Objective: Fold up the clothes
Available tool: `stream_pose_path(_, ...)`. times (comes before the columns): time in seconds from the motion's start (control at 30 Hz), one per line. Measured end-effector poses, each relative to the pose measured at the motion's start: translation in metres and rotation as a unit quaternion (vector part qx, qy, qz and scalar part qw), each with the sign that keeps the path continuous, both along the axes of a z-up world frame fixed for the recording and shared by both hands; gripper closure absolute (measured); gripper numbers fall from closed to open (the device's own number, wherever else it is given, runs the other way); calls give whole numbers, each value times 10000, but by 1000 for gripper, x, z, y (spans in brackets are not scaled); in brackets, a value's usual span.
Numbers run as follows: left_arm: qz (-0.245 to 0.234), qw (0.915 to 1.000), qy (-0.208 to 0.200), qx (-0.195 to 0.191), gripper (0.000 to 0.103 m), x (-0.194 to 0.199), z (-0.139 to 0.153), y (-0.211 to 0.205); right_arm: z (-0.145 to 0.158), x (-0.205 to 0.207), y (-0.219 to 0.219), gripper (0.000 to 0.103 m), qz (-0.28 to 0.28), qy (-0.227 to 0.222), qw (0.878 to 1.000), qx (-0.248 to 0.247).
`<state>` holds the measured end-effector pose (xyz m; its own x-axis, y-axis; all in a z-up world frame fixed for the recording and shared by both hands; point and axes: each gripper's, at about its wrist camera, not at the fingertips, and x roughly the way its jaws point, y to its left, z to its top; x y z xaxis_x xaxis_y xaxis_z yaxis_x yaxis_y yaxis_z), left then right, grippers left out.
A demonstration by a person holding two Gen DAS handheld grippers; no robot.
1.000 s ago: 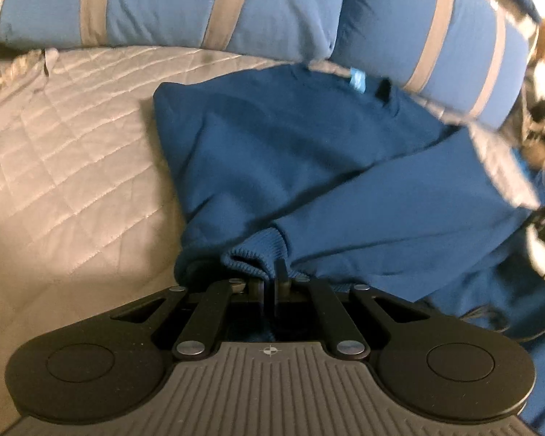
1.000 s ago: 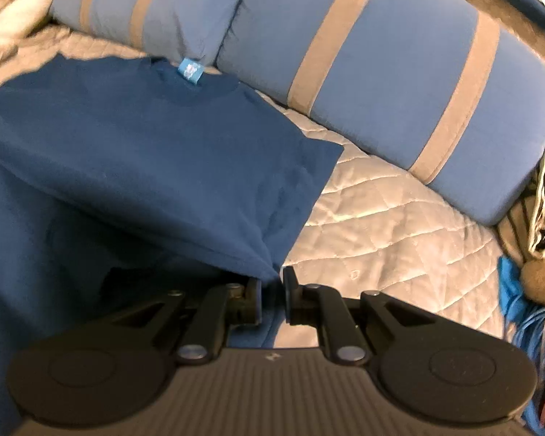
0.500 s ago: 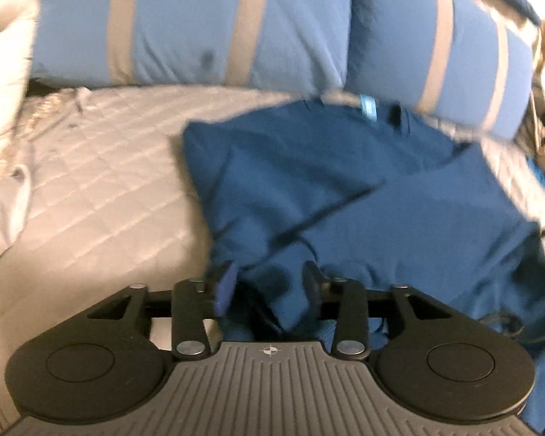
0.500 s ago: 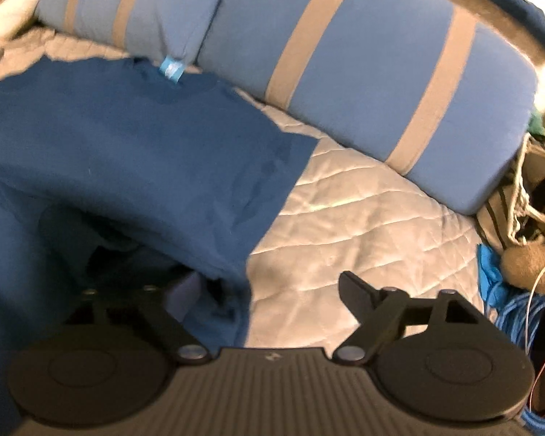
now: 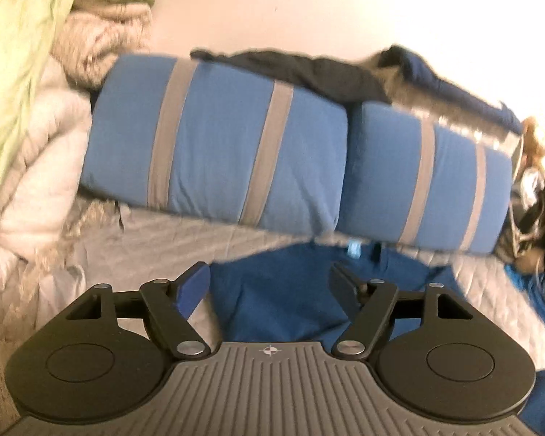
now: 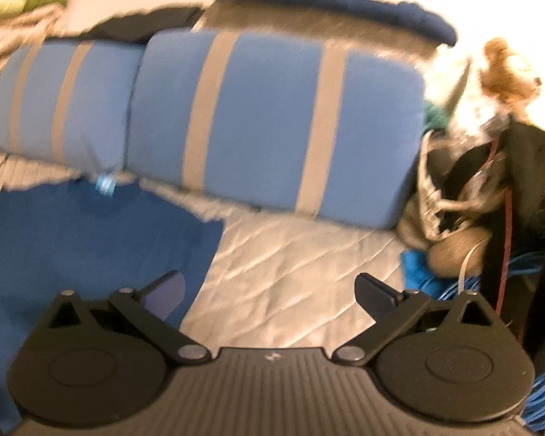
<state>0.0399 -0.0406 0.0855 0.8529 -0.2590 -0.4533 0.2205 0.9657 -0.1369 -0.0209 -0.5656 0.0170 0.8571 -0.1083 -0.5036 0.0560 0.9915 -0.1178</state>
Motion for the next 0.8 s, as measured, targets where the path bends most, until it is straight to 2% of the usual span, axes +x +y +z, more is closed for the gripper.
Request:
stream_pose_path(0.2, -102, 9992, -392, 24, 30, -4, 25, -11, 37, 0, -3, 0, -189, -601, 9980, -109)
stream_pose_path(0.47, 47, 9959, -832, -356, 30, -6, 65, -15, 79, -3, 4, 0, -131, -1298, 9912, -211)
stream_pose_path(0.57, 43, 9935, -1046, -446, 30, -16, 89, -12, 106, -11, 4, 0, -157, -1776, 9839, -112)
stream_pose_path(0.8, -66, 9881, -1505, -301, 29, -63, 150, 4, 190, -59, -5, 0, -134, -2806, 9597, -108)
